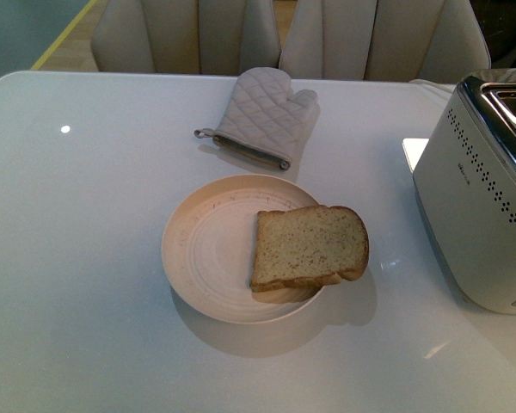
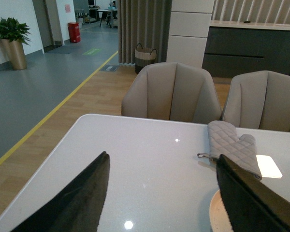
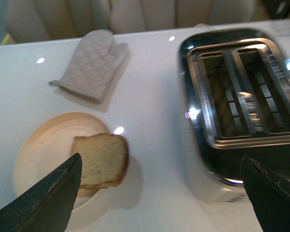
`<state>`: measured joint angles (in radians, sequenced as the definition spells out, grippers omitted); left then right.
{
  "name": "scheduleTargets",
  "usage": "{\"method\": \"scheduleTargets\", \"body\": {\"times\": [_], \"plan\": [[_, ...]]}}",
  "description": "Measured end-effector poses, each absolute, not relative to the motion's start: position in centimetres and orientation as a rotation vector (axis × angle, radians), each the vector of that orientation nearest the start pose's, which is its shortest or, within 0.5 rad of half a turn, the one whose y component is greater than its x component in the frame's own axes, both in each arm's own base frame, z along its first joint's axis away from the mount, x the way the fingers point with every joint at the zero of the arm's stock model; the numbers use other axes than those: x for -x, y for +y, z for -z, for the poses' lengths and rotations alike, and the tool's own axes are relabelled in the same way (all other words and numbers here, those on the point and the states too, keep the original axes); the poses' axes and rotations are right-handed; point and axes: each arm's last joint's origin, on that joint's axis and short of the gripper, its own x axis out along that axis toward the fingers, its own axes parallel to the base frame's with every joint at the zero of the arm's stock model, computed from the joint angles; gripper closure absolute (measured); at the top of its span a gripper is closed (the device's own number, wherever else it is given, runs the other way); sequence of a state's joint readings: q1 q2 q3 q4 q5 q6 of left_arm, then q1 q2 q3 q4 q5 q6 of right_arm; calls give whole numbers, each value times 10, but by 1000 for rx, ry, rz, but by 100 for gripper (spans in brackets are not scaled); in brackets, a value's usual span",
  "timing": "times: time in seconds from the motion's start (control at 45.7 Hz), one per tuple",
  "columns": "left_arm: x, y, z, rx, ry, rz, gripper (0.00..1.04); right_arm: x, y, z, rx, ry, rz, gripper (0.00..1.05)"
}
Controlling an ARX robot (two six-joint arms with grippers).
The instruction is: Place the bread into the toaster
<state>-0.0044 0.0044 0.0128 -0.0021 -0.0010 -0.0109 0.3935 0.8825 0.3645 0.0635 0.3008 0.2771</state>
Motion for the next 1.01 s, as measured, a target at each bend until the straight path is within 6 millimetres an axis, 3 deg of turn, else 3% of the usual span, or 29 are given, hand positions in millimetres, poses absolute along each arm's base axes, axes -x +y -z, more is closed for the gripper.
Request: {"method": "scheduleTargets", "body": {"times": [0.175, 0.241, 0.459, 0.59, 1.006], "plan": [[-97, 0, -167, 11, -6, 4, 10, -214, 84, -178, -180, 540, -99, 9], [-97, 0, -167, 9, -6, 4, 5, -230, 91, -169, -199, 571, -100, 9], [-97, 0, -167, 9, -6, 4, 7, -278, 114, -133, -291, 719, -103, 9], [-97, 0, -167, 9, -6, 4, 7, -306, 127, -101, -374, 806, -91, 9], [-97, 0, -167, 9, -6, 4, 7, -339, 129, -35, -558, 969, 36, 9]]}}
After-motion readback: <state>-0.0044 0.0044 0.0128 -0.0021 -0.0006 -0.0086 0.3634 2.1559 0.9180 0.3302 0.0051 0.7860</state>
